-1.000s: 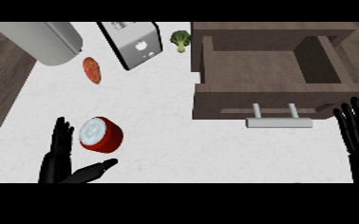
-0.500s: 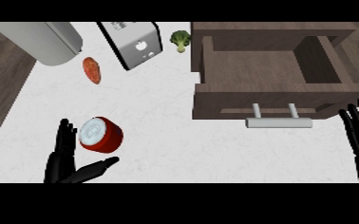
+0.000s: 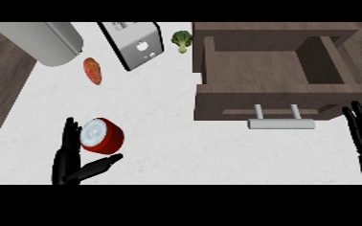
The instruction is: Pick up the can, place it into the drawer and close the drawer
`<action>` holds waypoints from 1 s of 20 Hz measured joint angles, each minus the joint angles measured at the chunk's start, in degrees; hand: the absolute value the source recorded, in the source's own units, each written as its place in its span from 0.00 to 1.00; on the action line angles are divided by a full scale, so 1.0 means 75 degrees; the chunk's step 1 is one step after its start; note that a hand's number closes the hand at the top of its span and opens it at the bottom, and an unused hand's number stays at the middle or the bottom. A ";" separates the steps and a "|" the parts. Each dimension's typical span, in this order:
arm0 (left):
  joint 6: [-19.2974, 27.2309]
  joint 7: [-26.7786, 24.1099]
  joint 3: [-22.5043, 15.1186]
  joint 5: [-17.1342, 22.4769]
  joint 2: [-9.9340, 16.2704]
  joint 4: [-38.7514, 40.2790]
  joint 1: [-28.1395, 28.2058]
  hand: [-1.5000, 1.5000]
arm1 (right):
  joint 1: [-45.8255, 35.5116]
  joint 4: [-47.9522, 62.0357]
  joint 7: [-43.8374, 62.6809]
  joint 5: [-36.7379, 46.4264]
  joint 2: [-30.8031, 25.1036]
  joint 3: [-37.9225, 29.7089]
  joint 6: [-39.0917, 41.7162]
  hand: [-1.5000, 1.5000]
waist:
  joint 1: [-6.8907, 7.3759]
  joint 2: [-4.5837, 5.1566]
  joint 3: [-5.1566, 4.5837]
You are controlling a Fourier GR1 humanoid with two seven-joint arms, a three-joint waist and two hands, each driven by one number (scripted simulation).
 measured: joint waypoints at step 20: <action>0.0195 -0.0020 -0.0043 0.0070 0.0024 0.1297 -0.1549 1.00 | 0.0398 -0.0132 -0.0231 -0.0229 0.0008 -0.0167 0.0251 0.00 | -0.0015 -0.0002 0.0002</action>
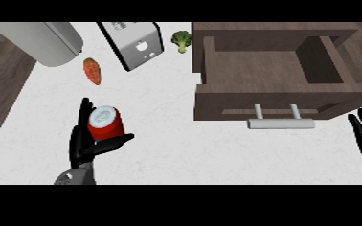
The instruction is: Pick up the can, place it into the drawer and close the drawer
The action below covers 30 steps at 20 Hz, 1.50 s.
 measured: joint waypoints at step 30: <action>-0.1311 0.1321 -0.0525 0.0573 0.0494 -0.1526 -0.0988 1.00 | 0.0296 -0.0377 0.0014 -0.0402 0.0033 -0.0257 0.0123 0.00 | 0.0003 -0.0008 0.0000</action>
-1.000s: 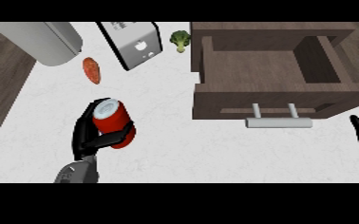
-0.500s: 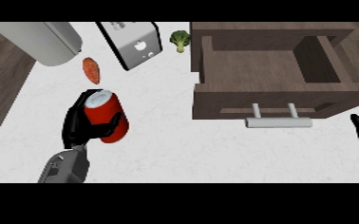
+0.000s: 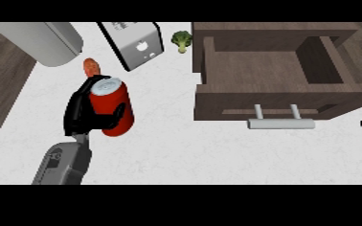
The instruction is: Pick up the can, place it into the drawer and close the drawer
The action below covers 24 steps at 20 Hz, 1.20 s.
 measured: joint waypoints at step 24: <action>0.2429 0.3667 -0.1973 -0.1100 -0.0831 -0.0782 -0.4250 1.00 | -0.0367 0.0109 0.0139 0.0107 -0.0057 -0.0117 -0.0154 0.00 | -0.0079 0.0016 0.0000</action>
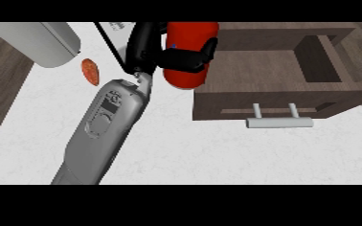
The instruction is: Pick up the can, place it into the drawer and close the drawer
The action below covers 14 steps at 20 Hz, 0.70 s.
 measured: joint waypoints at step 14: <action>0.1056 0.0213 -0.0318 0.0970 -0.0021 0.2714 -0.3146 1.00 | -0.0098 0.0021 0.0067 -0.0024 0.0011 -0.0042 0.0042 0.00 | -0.0121 0.0031 0.0004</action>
